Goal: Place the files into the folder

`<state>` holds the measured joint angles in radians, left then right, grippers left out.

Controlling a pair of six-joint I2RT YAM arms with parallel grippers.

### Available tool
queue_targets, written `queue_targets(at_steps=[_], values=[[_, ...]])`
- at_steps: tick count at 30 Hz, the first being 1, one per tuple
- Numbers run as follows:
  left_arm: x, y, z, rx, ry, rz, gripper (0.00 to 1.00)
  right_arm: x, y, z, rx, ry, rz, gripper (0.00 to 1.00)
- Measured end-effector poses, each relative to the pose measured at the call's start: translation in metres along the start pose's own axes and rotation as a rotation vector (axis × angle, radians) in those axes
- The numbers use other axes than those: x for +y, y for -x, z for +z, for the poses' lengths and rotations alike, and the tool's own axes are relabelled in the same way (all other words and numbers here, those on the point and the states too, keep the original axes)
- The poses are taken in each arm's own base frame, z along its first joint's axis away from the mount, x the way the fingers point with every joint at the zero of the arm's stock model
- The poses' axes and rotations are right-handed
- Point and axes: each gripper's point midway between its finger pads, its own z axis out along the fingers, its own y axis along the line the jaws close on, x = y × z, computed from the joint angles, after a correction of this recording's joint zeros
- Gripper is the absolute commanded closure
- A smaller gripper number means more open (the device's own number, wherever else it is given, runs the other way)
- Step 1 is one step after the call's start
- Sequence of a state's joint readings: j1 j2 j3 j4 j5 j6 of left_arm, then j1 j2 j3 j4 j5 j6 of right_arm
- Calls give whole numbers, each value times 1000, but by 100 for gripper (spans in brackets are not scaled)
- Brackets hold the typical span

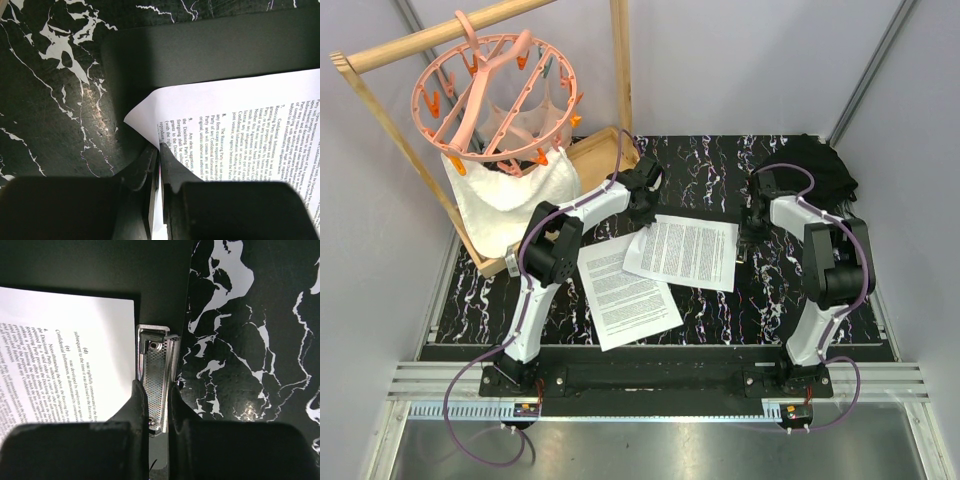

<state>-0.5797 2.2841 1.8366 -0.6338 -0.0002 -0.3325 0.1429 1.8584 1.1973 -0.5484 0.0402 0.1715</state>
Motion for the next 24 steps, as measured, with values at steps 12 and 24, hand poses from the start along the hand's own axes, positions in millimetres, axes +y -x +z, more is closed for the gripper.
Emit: queue_targets(at_steps=[12,24], values=[[0,0,0,0,0,-2,88,5,2,-3,-55,272,126,100],[-3,2,1,14,0,-10,88,14,5,-3,-69,351,162,100]])
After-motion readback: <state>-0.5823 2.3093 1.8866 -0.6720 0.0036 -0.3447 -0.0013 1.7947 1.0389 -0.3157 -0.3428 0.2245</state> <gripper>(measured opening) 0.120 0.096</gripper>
